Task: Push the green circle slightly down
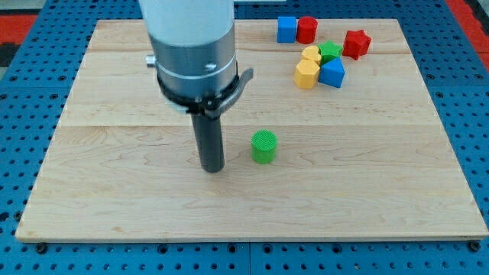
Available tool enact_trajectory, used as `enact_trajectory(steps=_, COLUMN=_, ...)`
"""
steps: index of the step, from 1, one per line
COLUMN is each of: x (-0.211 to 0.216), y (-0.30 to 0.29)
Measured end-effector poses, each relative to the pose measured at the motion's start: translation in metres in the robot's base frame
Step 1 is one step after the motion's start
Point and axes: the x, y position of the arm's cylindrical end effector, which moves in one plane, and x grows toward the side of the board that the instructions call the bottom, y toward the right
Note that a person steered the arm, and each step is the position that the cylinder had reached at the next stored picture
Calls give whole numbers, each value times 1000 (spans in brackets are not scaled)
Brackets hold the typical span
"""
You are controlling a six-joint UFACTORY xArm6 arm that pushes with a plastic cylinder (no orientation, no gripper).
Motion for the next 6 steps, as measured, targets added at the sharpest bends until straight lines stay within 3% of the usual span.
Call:
enact_trajectory(steps=1, x=-42, y=54)
enact_trajectory(steps=2, x=3, y=105)
enact_trajectory(steps=3, x=31, y=114)
enact_trajectory(steps=4, x=7, y=62)
enact_trajectory(steps=5, x=-44, y=96)
enact_trajectory(steps=6, x=-5, y=156)
